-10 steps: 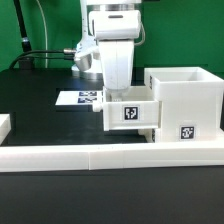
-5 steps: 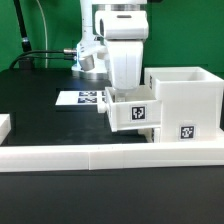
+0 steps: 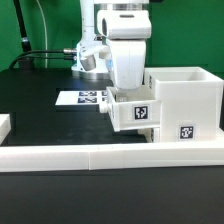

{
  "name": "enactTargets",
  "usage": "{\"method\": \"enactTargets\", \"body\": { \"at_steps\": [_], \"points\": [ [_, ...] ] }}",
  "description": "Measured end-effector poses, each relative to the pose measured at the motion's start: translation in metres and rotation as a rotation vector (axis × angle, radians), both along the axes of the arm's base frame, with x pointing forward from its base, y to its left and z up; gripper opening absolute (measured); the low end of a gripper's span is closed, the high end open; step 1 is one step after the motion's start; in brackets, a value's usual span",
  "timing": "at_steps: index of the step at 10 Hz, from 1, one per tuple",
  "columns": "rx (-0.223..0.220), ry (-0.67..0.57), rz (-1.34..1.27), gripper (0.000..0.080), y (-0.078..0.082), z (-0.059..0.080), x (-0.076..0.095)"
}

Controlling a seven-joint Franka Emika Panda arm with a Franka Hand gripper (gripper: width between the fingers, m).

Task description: Assemble drawer

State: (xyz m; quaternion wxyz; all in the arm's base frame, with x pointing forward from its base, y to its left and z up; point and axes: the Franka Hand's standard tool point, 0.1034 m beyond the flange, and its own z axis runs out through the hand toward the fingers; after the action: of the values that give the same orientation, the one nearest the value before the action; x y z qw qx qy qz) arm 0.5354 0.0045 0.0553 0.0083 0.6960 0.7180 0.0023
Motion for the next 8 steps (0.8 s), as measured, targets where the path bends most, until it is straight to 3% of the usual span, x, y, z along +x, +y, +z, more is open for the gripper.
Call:
{"method": "enactTargets", "body": {
  "at_steps": [1,2,4,5,6,8],
  "points": [
    [-0.002,0.004,0.000,0.0234,0.000,0.001,0.000],
    [-0.008,0.012,0.001,0.0234,-0.001,0.008,0.000],
    [-0.019,0.020,-0.001,0.0509,-0.004,0.020,0.002],
    [-0.025,0.023,0.000,0.0509,-0.007,0.027,0.002],
    [-0.032,0.024,0.003,0.0619,-0.015,0.034,0.003],
    [-0.044,0.032,0.036,0.0640,-0.040,0.043,0.001]
  ]
}}
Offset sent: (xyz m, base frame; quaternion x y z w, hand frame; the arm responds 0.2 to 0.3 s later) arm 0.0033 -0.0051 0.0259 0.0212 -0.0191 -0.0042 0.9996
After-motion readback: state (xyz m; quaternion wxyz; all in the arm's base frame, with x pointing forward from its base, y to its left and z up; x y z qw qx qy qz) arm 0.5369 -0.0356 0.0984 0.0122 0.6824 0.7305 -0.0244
